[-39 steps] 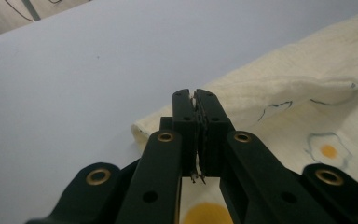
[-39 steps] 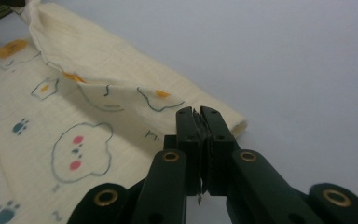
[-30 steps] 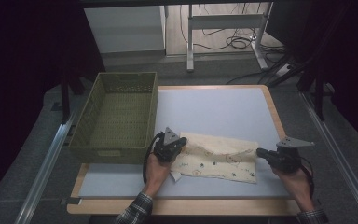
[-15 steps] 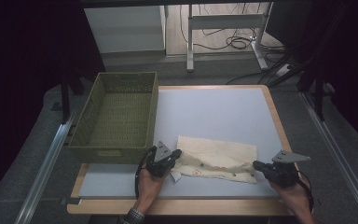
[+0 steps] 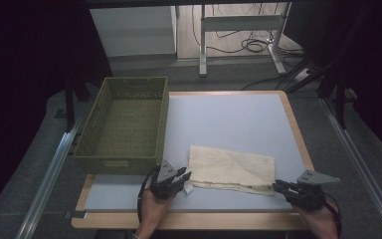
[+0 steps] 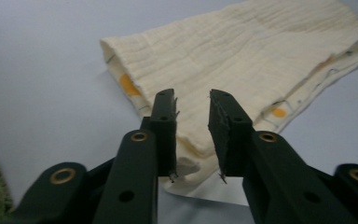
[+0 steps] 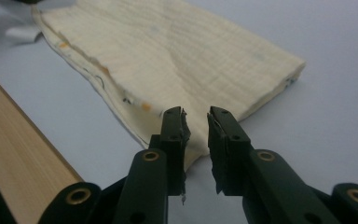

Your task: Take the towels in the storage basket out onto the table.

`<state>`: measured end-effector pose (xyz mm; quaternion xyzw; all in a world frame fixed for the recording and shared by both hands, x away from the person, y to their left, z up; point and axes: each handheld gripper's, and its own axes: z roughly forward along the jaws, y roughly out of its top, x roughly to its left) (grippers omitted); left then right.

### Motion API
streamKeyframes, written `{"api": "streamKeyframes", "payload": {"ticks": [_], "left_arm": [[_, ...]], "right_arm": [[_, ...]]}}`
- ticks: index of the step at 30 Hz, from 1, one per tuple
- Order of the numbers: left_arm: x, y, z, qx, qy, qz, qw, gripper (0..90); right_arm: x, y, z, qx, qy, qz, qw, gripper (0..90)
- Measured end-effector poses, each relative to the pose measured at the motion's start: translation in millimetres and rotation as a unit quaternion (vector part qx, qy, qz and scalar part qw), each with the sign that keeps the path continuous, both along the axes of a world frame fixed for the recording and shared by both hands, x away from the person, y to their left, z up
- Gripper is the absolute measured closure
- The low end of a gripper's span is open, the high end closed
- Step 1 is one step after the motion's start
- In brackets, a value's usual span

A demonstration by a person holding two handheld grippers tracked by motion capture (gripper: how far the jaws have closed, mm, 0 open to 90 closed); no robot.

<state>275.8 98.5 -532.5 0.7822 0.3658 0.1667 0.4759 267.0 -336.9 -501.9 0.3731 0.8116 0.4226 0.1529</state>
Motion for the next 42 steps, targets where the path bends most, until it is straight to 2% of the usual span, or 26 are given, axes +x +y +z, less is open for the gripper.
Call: {"api": "streamKeyframes", "payload": {"ticks": [4, 6, 7, 9, 10, 11, 13, 14, 19, 23, 24, 25, 27, 31, 32, 34, 35, 36, 37, 38, 40, 42], "left_arm": [[3.1, -8.7, 1.1, 0.013, 0.007, -0.018, 0.9997, 68.2], [5.5, -13.8, -2.6, 0.027, 0.017, -0.026, 0.9992, 67.0], [5.5, -13.8, -2.6, 0.027, 0.017, -0.026, 0.9992, 65.9], [7.3, -18.2, -7.7, 0.045, 0.023, -0.028, 0.9983, 63.9], [9.5, -21.8, -9.5, 0.062, 0.032, -0.028, 0.9972, 59.3], [9.9, -23.0, -9.4, 0.068, 0.03, -0.03, 0.9968, 58.9], [10.6, -24.1, -9.5, 0.076, 0.031, -0.03, 0.9961, 62.3], [12.8, -26.2, -10.3, 0.092, 0.041, -0.031, 0.9944, 65.2], [14.7, -26.0, -9.1, 0.084, 0.052, -0.036, 0.9944, 85.9], [14.9, -22.5, -2.9, 0.074, 0.049, -0.036, 0.9954, 88.2], [13.5, -19.3, 2.7, 0.065, 0.047, -0.036, 0.9961, 88.2], [13.5, -19.3, 2.7, 0.065, 0.047, -0.036, 0.9961, 88.1], [8.0, -14.2, 12.3, 0.06, 0.041, -0.038, 0.9967, 88.0], [1.6, -11.2, 16.6, 0.067, 0.04, -0.039, 0.9962, 87.5], [-1.0, -10.4, 13.2, 0.079, 0.046, -0.038, 0.9951, 87.4], [0.3, -11.2, 4.6, 0.093, 0.063, -0.036, 0.9931, 85.7], [0.3, -11.2, 4.6, 0.093, 0.063, -0.036, 0.9931, 83.8], [2.9, -11.3, -4.0, 0.1, 0.074, -0.033, 0.9917, 80.9], [2.9, -11.3, -4.0, 0.1, 0.074, -0.033, 0.9917, 78.2], [3.7, -10.0, -4.5, 0.086, 0.08, -0.034, 0.9925, 73.6], [4.3, -9.6, 3.6, 0.088, 0.07, -0.027, 0.9933, 60.3], [6.6, -9.0, 11.0, 0.078, 0.064, -0.025, 0.9946, 54.0]], "right_arm": [[-0.9, -4.4, 12.2, 0.011, 0.0, -0.005, 0.9999, 72.9], [1.3, -4.3, 13.0, 0.017, 0.006, -0.002, 0.9998, 72.6], [1.3, -4.3, 13.0, 0.017, 0.006, -0.002, 0.9998, 72.6], [3.2, -1.5, 9.4, 0.018, 0.013, 0.002, 0.9997, 72.4], [4.2, 3.3, 2.9, 0.018, 0.024, 0.009, 0.9995, 71.0], [4.3, 5.8, -0.5, 0.015, 0.028, 0.014, 0.9994, 70.0], [4.2, 8.5, -3.9, 0.013, 0.031, 0.017, 0.9993, 68.9], [3.7, 13.6, -9.9, 0.007, 0.034, 0.024, 0.9991, 67.4], [3.0, 20.6, -17.7, -0.01, 0.037, 0.03, 0.9988, 68.0], [3.4, 22.2, -19.4, -0.012, 0.039, 0.029, 0.9987, 68.6], [3.7, 21.9, -18.8, -0.011, 0.038, 0.03, 0.9988, 68.5], [3.7, 21.9, -18.5, -0.011, 0.037, 0.029, 0.9988, 68.5], [3.5, 21.8, -17.7, -0.01, 0.037, 0.029, 0.9989, 68.5], [3.4, 22.1, -17.6, -0.01, 0.038, 0.029, 0.9988, 68.5], [3.7, 22.1, -18.3, -0.008, 0.039, 0.029, 0.9988, 68.5], [4.0, 22.3, -19.7, -0.008, 0.041, 0.03, 0.9987, 68.4], [4.0, 22.3, -19.7, -0.008, 0.041, 0.03, 0.9987, 68.4], [4.5, 22.7, -21.2, -0.008, 0.046, 0.028, 0.9985, 67.9], [4.5, 22.7, -21.2, -0.008, 0.046, 0.028, 0.9985, 67.9], [4.5, 22.5, -20.2, -0.008, 0.047, 0.028, 0.9985, 67.4], [4.0, 21.9, -16.8, -0.007, 0.042, 0.03, 0.9986, 65.4], [4.7, 20.3, -11.9, -0.008, 0.036, 0.026, 0.999, 63.1]]}}
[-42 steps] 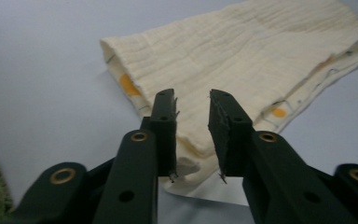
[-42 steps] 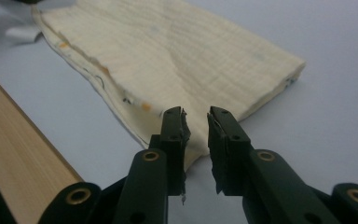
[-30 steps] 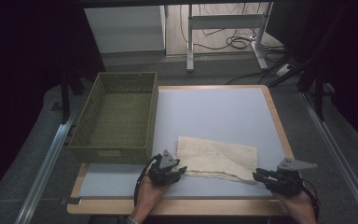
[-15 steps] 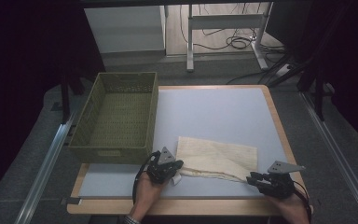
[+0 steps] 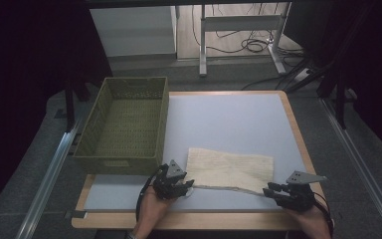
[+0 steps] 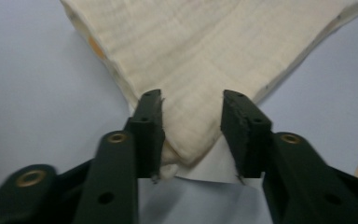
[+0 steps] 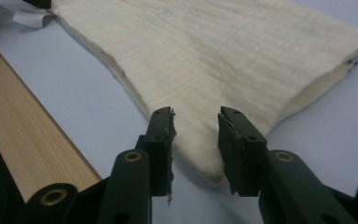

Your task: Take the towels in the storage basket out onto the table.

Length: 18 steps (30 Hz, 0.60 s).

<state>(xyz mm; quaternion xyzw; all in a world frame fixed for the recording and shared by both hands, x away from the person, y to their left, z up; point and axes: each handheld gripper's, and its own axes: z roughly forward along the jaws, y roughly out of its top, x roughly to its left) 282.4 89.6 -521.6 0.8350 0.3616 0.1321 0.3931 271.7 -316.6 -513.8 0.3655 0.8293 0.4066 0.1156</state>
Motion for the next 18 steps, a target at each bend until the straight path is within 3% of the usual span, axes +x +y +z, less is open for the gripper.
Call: {"api": "streamKeyframes", "payload": {"ticks": [6, 10, 11, 13, 16, 18], "left_arm": [[20.7, -12.6, 19.9, -0.021, -0.02, 0.019, 0.9994, 46.5], [43.7, -29.7, 28.8, 0.003, -0.037, 0.033, 0.9988, 45.3], [43.7, -29.7, 28.8, 0.003, -0.037, 0.033, 0.9988, 45.3], [65.2, -35.7, 29.2, 0.014, -0.039, 0.056, 0.9976, 45.7], [84.2, -33.8, 22.8, 0.023, -0.021, 0.083, 0.9961, 48.8], [93.2, -29.8, 15.6, 0.014, -0.007, 0.103, 0.9946, 51.2]], "right_arm": [[14.4, -8.9, 16.0, 0.0, -0.023, -0.027, 0.9994, 61.2], [34.3, -12.4, 22.2, -0.005, -0.032, -0.049, 0.9983, 61.3], [34.3, -12.4, 22.2, -0.005, -0.032, -0.049, 0.9983, 61.3], [49.9, -13.1, 24.4, -0.009, -0.033, -0.063, 0.9974, 61.3], [62.0, -11.4, 25.3, -0.013, -0.038, -0.073, 0.9965, 61.3], [68.7, -10.0, 24.3, -0.017, -0.04, -0.079, 0.9959, 61.3]]}}
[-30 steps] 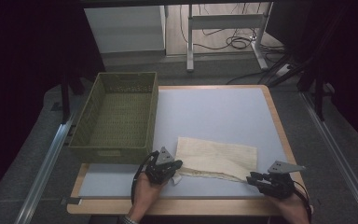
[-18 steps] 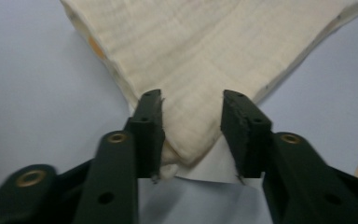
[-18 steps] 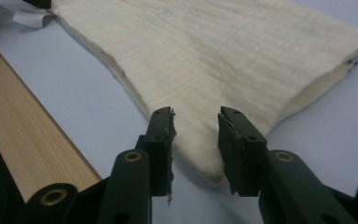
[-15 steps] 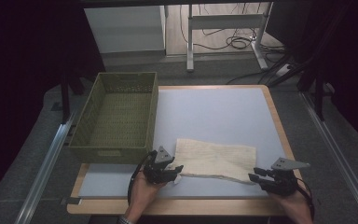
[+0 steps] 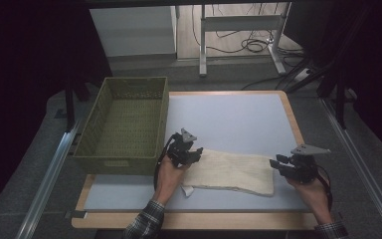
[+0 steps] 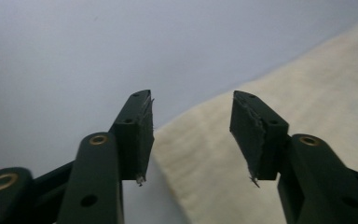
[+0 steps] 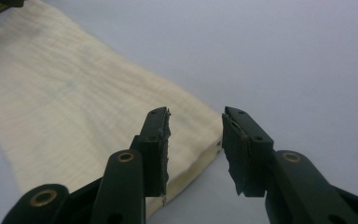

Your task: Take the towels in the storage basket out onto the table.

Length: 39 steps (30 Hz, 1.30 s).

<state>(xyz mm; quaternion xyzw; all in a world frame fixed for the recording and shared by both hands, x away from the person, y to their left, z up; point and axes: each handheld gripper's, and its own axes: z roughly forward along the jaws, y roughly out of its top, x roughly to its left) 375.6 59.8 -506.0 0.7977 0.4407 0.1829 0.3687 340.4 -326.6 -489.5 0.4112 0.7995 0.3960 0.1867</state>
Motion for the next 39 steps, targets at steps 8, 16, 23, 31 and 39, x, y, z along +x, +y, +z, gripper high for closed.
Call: {"api": "streamKeyframes", "payload": {"ticks": [8, 16, 23, 31, 39], "left_arm": [[11.2, -0.5, -21.0, 0.031, 0.016, 0.032, 0.9989, 52.8], [12.5, 0.3, -29.2, -0.008, 0.037, 0.003, 0.9993, 74.3], [8.9, -9.6, -27.2, -0.023, 0.038, -0.027, 0.9986, 81.6], [2.1, -36.3, -16.5, -0.051, 0.031, -0.068, 0.9959, 80.9], [17.1, -27.1, -24.4, -0.018, 0.028, -0.061, 0.9976, 62.1]], "right_arm": [[22.4, 0.7, -16.6, -0.01, 0.016, -0.022, 0.9996, 61.2], [25.4, 7.5, -31.0, -0.015, 0.04, -0.011, 0.999, 86.1], [37.9, -6.9, -17.6, -0.041, 0.026, -0.024, 0.9986, 86.5], [84.9, -29.9, -11.5, -0.054, 0.033, -0.058, 0.9963, 86.1], [82.2, -32.4, -9.8, -0.028, 0.037, -0.055, 0.9974, 72.2]]}}
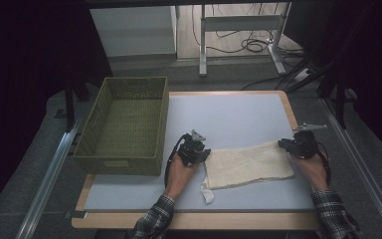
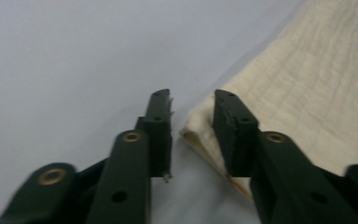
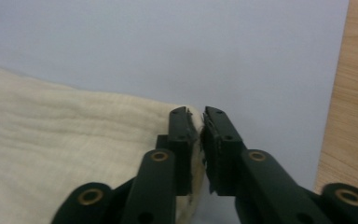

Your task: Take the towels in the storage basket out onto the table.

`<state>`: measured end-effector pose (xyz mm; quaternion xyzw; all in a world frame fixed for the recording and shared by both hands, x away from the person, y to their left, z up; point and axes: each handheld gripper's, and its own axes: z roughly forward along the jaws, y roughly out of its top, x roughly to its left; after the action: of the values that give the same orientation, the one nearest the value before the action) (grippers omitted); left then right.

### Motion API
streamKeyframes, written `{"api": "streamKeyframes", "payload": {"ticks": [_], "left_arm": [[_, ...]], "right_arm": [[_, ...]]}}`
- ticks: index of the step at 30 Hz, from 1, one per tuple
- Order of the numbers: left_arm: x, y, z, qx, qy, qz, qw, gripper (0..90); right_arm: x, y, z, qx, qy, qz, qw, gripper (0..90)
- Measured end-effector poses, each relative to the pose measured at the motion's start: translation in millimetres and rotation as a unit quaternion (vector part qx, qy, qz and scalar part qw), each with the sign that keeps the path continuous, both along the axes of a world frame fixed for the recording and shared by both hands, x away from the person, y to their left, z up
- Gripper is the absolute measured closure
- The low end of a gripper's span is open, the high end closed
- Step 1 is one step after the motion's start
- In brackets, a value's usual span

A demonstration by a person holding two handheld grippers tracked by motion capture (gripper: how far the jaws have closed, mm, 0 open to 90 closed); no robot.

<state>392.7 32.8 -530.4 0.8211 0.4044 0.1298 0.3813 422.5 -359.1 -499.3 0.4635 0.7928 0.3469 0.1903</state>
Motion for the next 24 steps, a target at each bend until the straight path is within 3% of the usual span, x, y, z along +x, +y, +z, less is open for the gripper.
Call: {"api": "streamKeyframes", "payload": {"ticks": [2, 3, 5, 8, 10, 11, 12, 17, 24], "left_arm": [[0.4, 0.5, -0.6, 0.009, -0.006, -0.003, 0.9999, 55.2], [0.9, -1.4, -1.6, 0.027, -0.022, -0.009, 0.9994, 51.9], [2.3, -4.0, -4.3, 0.044, -0.031, -0.006, 0.9986, 47.5], [3.7, -3.3, -7.1, 0.038, -0.039, -0.006, 0.9985, 41.9], [8.7, 2.1, -10.0, 0.018, -0.024, -0.001, 0.9996, 37.9], [8.7, 2.1, -10.0, 0.018, -0.024, -0.001, 0.9996, 34.5], [11.4, 4.7, -10.6, 0.006, -0.011, 0.0, 0.9999, 33.8], [10.6, 4.4, -11.4, 0.009, -0.016, -0.002, 0.9998, 33.4], [10.3, 4.3, -11.9, 0.01, -0.018, 0.0, 0.9998, 33.4]], "right_arm": [[-2.3, -1.4, 1.5, 0.002, 0.0, -0.002, 1.0, 70.0], [-6.4, -4.3, 4.1, 0.006, 0.002, -0.001, 1.0, 65.8], [-11.7, -5.7, 6.3, 0.014, 0.004, 0.002, 0.9999, 61.1], [-20.7, -5.7, 7.0, 0.027, 0.015, 0.012, 0.9995, 54.4], [-27.7, -4.4, 6.7, 0.031, 0.017, 0.018, 0.9992, 51.6], [-31.1, -3.8, 6.6, 0.03, 0.017, 0.021, 0.9992, 50.1], [-34.6, -2.8, 6.6, 0.031, 0.017, 0.022, 0.9991, 48.8], [-51.6, 1.3, 8.0, 0.056, 0.013, 0.045, 0.9973, 43.2], [-70.0, 21.1, 6.9, 0.058, 0.012, 0.083, 0.9947, 38.5]]}}
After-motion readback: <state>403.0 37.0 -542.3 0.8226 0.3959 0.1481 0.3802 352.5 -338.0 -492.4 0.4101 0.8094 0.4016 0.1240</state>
